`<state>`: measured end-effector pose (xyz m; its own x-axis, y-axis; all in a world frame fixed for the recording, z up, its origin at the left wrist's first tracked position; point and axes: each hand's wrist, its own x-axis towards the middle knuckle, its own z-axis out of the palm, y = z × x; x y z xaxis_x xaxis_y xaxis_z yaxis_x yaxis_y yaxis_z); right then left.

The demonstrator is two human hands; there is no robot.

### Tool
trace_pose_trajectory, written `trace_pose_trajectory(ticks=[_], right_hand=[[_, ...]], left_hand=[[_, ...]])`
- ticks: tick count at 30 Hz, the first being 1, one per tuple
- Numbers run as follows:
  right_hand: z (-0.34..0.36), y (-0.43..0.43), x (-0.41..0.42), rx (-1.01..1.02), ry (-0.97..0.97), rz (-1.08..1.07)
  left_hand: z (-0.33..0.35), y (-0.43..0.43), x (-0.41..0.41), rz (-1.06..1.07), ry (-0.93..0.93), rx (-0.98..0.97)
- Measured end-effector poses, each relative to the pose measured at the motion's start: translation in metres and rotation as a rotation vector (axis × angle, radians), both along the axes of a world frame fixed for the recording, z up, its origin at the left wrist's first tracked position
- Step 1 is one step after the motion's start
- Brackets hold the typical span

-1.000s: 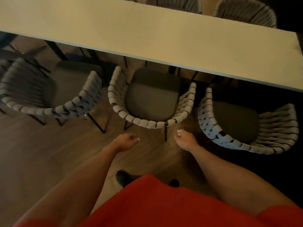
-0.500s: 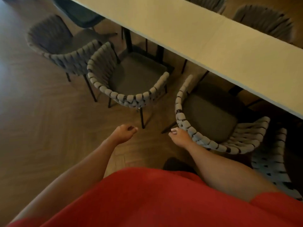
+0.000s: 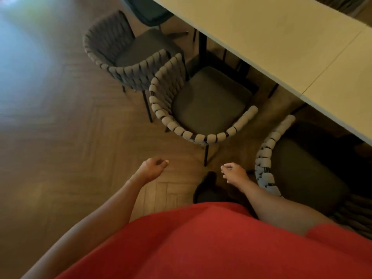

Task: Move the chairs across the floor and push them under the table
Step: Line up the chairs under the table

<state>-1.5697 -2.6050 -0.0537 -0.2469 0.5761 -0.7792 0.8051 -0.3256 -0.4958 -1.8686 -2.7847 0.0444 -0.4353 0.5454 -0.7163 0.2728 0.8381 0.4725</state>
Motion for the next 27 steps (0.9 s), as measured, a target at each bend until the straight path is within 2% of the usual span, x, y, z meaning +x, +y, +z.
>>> trace_pose_trajectory(ticks=[5,10,12,17,22,27], right_hand=[[-0.015,0.039,-0.025,-0.031,-0.010,-0.048],[-0.039,0.085,-0.041,-0.011,-0.028,-0.174],[-0.027,0.097,-0.051,0.001,-0.040,-0.236],[-0.023,0.107,-0.072,0.001,-0.086,-0.376],[-0.038,0.110,-0.096,0.000,-0.147,-0.634],[0.003,0.106,-0.155,0.031,-0.219,-0.734]], left_hand=[[0.006,0.062,-0.051,-0.038,0.042,-0.018],[0.009,0.135,-0.082,-0.116,0.053,0.072],[0.007,0.161,-0.096,-0.158,0.050,0.089],[-0.008,0.223,-0.144,-0.220,0.072,0.058],[-0.022,0.288,-0.214,-0.295,0.102,0.075],[-0.040,0.345,-0.296,-0.378,0.123,0.046]])
